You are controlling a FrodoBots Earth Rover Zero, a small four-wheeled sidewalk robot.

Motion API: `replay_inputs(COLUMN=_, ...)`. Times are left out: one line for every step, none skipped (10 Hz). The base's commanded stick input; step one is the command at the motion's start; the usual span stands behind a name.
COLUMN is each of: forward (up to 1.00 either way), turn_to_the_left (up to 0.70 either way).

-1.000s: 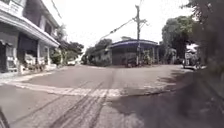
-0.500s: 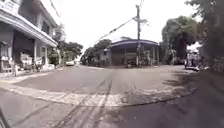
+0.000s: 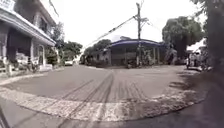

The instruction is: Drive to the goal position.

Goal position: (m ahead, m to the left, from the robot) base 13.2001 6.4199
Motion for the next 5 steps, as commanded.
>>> replay_inputs(forward=0.7, turn_to_the_left=0.0)
replay_inputs(forward=0.7, turn_to_the_left=0.0)
replay_inputs(forward=0.7, turn_to_the_left=0.0)
replay_inputs(forward=0.7, turn_to_the_left=0.02)
replay_inputs(forward=0.7, turn_to_the_left=0.02)
